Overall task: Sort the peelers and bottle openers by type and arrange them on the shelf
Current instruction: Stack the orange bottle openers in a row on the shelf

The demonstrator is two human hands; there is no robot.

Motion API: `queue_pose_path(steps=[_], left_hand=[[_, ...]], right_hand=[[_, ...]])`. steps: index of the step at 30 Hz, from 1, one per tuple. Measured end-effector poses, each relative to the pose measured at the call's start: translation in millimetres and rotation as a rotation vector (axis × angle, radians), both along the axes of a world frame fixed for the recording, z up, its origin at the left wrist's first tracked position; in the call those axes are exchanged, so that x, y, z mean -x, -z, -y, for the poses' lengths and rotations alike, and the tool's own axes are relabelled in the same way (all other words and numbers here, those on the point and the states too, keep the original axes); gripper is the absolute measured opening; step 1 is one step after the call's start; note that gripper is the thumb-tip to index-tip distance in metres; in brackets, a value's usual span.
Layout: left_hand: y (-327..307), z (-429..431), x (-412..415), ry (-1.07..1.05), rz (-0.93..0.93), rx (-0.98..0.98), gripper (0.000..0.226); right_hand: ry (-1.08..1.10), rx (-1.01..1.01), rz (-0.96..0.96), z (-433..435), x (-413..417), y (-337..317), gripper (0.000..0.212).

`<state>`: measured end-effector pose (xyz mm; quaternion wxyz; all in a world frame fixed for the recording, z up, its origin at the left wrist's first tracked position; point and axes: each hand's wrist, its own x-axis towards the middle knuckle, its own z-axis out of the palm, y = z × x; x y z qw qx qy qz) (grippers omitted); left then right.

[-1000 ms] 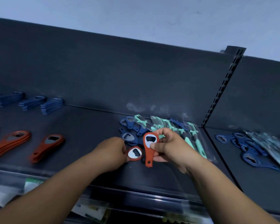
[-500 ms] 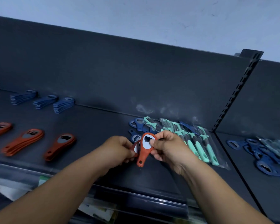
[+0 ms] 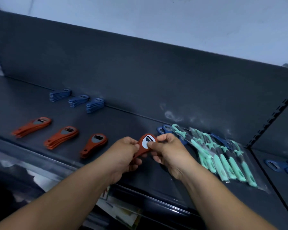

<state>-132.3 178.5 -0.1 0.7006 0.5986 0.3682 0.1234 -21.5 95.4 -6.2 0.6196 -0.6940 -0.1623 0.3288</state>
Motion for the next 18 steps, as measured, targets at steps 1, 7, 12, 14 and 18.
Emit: queue_pose_path(steps=[1, 7, 12, 14, 18], left_hand=[[0.6, -3.3, 3.2, -0.015, 0.001, -0.009, 0.019], [0.8, -16.8, 19.3, -0.065, 0.01, -0.019, 0.021], [6.3, -25.6, 32.4, -0.053, -0.081, -0.23, 0.014], [7.1, -27.0, 38.4, -0.026, -0.15, -0.433, 0.013], [1.9, -23.6, 47.4, 0.065, -0.254, -0.833, 0.05]], right_hand=[[-0.025, -0.012, 0.007, -4.2, 1.4, -2.1, 0.018], [-0.149, -0.01, 0.066, -26.5, 9.4, -5.4, 0.011], [-0.179, 0.038, 0.1, -40.3, 12.3, -0.4, 0.008], [-0.19, 0.055, 0.111, -45.0, 12.6, 1.1, 0.009], [-0.23, 0.132, 0.171, -52.7, 14.2, 6.2, 0.008]])
